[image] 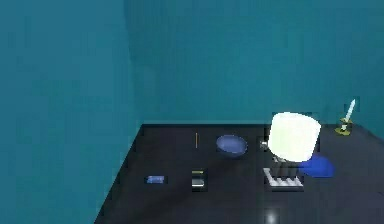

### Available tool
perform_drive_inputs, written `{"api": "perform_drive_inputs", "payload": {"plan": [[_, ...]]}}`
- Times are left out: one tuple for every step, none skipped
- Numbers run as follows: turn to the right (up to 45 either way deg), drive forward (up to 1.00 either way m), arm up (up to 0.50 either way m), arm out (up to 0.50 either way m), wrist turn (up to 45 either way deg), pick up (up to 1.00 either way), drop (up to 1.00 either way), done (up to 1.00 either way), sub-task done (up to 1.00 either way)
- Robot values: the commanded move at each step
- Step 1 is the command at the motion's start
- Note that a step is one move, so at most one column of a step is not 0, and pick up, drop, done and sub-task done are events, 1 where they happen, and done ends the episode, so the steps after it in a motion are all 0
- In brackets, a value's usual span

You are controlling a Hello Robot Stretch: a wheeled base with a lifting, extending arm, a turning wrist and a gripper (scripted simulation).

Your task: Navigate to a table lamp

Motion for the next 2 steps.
{"api": "perform_drive_inputs", "payload": {"plan": [[27.0,0.00,0.00,0.00,0.0,0.00,0.00,0.00,0.00],[0.0,0.00,0.00,0.00,0.0,0.00,0.00,1.00,0.00]]}}
